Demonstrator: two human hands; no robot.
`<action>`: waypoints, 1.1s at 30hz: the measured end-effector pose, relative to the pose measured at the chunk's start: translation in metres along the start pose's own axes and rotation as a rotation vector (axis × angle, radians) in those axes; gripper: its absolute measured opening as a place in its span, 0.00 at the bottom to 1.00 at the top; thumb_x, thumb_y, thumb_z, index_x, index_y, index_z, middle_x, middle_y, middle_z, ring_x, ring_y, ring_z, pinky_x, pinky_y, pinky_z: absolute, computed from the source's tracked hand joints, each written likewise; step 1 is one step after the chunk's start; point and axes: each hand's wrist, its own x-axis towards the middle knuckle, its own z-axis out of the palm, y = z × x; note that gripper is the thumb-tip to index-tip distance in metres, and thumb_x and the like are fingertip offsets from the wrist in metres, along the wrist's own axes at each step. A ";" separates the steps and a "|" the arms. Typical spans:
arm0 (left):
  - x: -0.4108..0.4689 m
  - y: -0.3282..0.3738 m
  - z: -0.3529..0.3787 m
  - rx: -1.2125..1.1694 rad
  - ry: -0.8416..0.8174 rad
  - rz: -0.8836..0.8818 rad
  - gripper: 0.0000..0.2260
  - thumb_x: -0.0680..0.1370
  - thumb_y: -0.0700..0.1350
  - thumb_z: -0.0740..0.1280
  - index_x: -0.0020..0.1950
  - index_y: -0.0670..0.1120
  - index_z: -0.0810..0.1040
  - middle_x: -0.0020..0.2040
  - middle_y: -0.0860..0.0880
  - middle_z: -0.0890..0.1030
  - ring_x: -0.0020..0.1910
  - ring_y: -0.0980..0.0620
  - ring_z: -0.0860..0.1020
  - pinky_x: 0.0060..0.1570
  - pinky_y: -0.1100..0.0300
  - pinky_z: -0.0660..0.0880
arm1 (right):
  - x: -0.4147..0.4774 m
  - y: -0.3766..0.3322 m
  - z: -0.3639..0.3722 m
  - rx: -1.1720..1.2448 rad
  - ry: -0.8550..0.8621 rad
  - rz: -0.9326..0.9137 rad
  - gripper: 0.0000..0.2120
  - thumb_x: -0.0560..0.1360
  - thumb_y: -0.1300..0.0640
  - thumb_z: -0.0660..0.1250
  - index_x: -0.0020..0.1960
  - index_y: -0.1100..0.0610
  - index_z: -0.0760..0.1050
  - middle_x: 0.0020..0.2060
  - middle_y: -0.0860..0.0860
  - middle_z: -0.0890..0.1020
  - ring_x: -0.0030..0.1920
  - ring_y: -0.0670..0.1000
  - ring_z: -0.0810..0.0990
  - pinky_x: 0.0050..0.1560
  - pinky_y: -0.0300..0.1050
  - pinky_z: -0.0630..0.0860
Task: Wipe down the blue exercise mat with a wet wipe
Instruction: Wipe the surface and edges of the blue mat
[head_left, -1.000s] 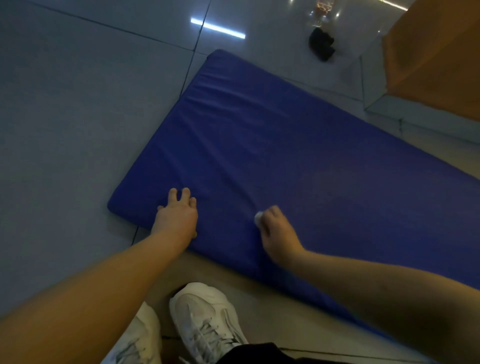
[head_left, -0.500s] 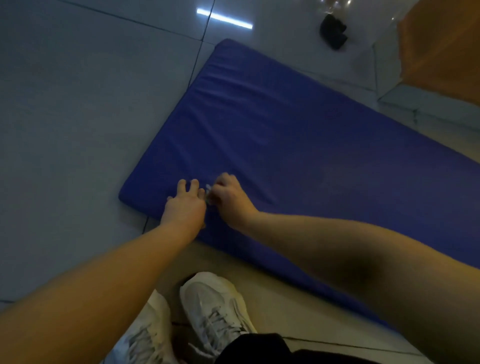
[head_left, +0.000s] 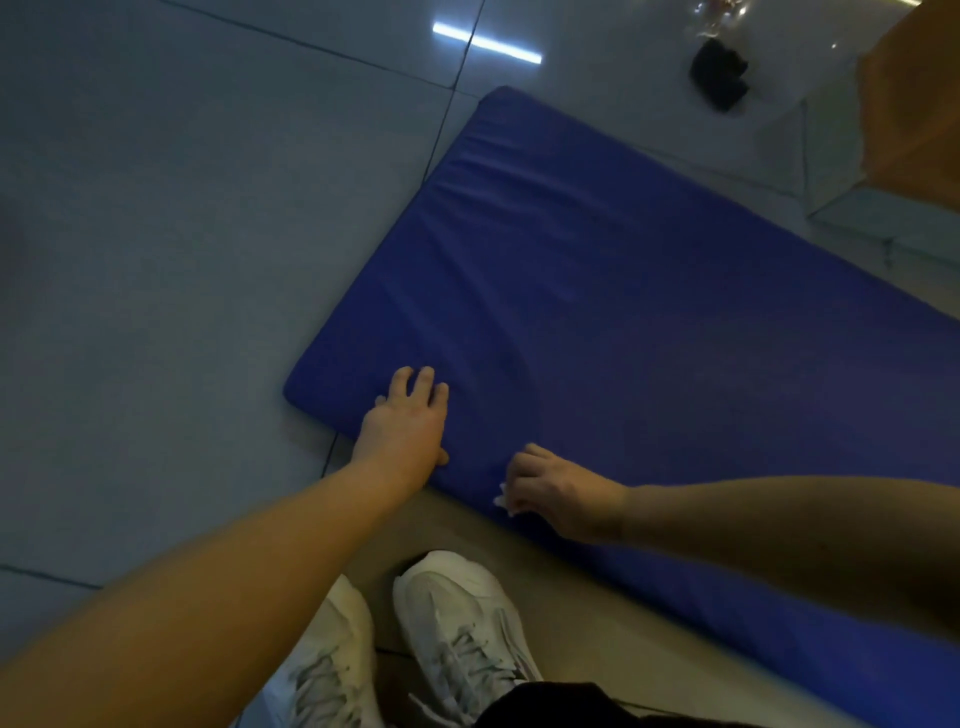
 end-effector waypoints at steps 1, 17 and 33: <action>-0.001 -0.004 0.000 -0.020 0.001 0.009 0.39 0.79 0.61 0.66 0.82 0.50 0.48 0.82 0.48 0.45 0.80 0.43 0.46 0.64 0.49 0.74 | 0.009 0.001 -0.003 0.001 -0.005 -0.022 0.08 0.84 0.56 0.63 0.49 0.53 0.78 0.51 0.50 0.76 0.51 0.49 0.72 0.52 0.50 0.76; -0.017 -0.117 0.015 -0.559 0.210 -0.524 0.16 0.83 0.42 0.63 0.71 0.42 0.73 0.66 0.41 0.73 0.61 0.40 0.75 0.60 0.48 0.73 | 0.236 -0.030 -0.020 0.034 0.320 0.023 0.06 0.80 0.60 0.67 0.44 0.59 0.78 0.46 0.54 0.75 0.46 0.55 0.69 0.47 0.54 0.73; -0.018 -0.127 0.020 -0.791 0.272 -0.551 0.15 0.80 0.34 0.63 0.66 0.39 0.78 0.60 0.41 0.75 0.55 0.42 0.77 0.51 0.60 0.69 | 0.241 -0.047 -0.014 0.016 0.158 -0.220 0.02 0.77 0.66 0.69 0.47 0.61 0.80 0.46 0.57 0.76 0.47 0.57 0.72 0.46 0.50 0.72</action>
